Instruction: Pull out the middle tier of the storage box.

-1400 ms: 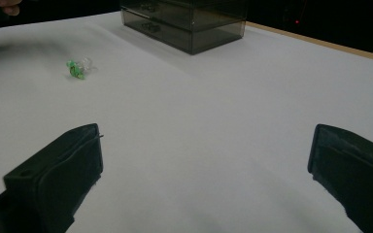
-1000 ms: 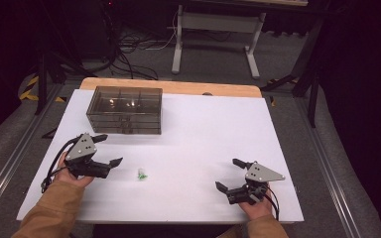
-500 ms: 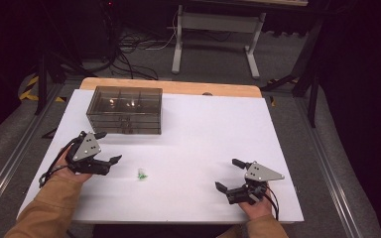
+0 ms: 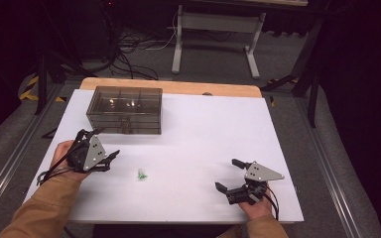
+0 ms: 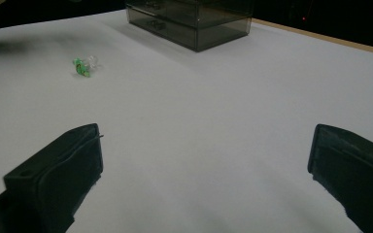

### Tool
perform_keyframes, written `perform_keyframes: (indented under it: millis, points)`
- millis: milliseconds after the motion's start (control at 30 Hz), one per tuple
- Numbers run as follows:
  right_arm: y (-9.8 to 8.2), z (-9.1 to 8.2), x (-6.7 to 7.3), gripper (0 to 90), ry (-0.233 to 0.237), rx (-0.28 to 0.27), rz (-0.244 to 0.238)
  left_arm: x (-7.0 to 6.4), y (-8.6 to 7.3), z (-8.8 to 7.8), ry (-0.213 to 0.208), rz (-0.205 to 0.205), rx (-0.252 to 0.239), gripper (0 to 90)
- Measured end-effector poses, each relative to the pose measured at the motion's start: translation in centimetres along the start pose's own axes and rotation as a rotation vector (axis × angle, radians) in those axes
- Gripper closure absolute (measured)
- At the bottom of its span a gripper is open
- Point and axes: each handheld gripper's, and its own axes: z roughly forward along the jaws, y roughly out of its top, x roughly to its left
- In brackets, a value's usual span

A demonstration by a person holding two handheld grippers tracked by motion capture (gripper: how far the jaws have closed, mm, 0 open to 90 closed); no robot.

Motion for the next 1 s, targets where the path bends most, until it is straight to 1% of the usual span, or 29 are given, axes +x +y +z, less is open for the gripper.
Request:
perform_keyframes:
  millis: [33, 100, 133, 267, 300, 333, 400, 433, 467, 500, 533, 633, 667, 700, 733, 767, 800, 867, 900, 1000]
  points:
    - [0.0, 0.0, 0.0, 0.0, -0.001, -0.001, -0.001, 0.0, 0.1, 0.0, 0.005, 0.015, 0.001, 22.1]
    - [0.0, 0.0, 0.0, 0.0, 0.001, 0.0, 0.0, -0.2, 0.1, 0.2, 0.035, 0.043, 0.012, 24.4]
    - [0.0, 0.0, 0.0, 0.0, 0.001, 0.0, 0.0, -0.2, 0.1, 0.2, 0.035, 0.043, 0.012, 25.5]
    - [0.0, 0.0, 0.0, 0.0, 0.001, 0.001, 0.0, -0.4, 0.1, 0.5, 0.064, 0.076, 0.03, 28.7]
    - [0.0, 0.0, 0.0, 0.0, 0.001, 0.001, -0.001, -0.5, 0.1, 0.6, 0.087, 0.093, 0.031, 29.3]
    - [0.0, 0.0, 0.0, 0.0, 0.001, 0.001, -0.001, -0.5, 0.1, 0.6, 0.087, 0.093, 0.031, 30.0]
    - [0.0, 0.0, 0.0, 0.0, 0.002, 0.001, -0.001, -0.7, 0.2, 0.6, 0.105, 0.101, 0.033, 31.4]
    - [0.0, 0.0, 0.0, 0.0, 0.002, 0.001, -0.001, -0.7, 0.3, 0.6, 0.125, 0.119, 0.03, 32.5]
    - [0.0, 0.0, 0.0, 0.0, 0.002, 0.001, -0.001, -0.7, 0.3, 0.6, 0.125, 0.119, 0.03, 32.6]
    - [0.0, 0.0, 0.0, 0.0, 0.002, 0.001, -0.001, -0.8, 0.3, 0.7, 0.137, 0.125, 0.028, 32.8]
    - [0.0, 0.0, 0.0, 0.0, 0.002, 0.001, -0.001, -0.8, 0.4, 0.7, 0.156, 0.142, 0.029, 32.8]
    - [0.0, 0.0, 0.0, 0.0, 0.003, 0.001, -0.002, -0.9, 0.4, 0.8, 0.164, 0.152, 0.028, 33.4]
    - [0.0, 0.0, 0.0, 0.0, 0.003, 0.001, -0.002, -1.1, 0.5, 0.9, 0.189, 0.175, 0.031, 33.5]
    - [0.0, 0.0, 0.0, 0.0, 0.003, 0.001, -0.002, -1.1, 0.5, 0.9, 0.189, 0.175, 0.031, 33.4]
    - [0.0, 0.0, 0.0, 0.0, 0.003, 0.001, -0.002, -1.3, 0.5, 1.0, 0.211, 0.191, 0.035, 33.4]
    - [0.0, 0.0, 0.0, 0.0, 0.003, 0.001, -0.003, -1.5, 0.5, 1.1, 0.24, 0.224, 0.039, 33.5]
    - [0.0, 0.0, 0.0, 0.0, 0.004, 0.001, -0.003, -1.6, 0.5, 1.2, 0.25, 0.227, 0.037, 33.4]
    - [0.0, 0.0, 0.0, 0.0, 0.004, 0.001, -0.002, -1.8, 0.5, 1.3, 0.252, 0.229, 0.044, 33.2]
    - [0.0, 0.0, 0.0, 0.0, 0.005, 0.002, -0.002, -1.9, 0.5, 1.5, 0.271, 0.252, 0.041, 33.1]
    - [0.0, 0.0, 0.0, 0.0, 0.006, 0.002, -0.002, -2.1, 0.5, 1.7, 0.279, 0.259, 0.047, 33.3]
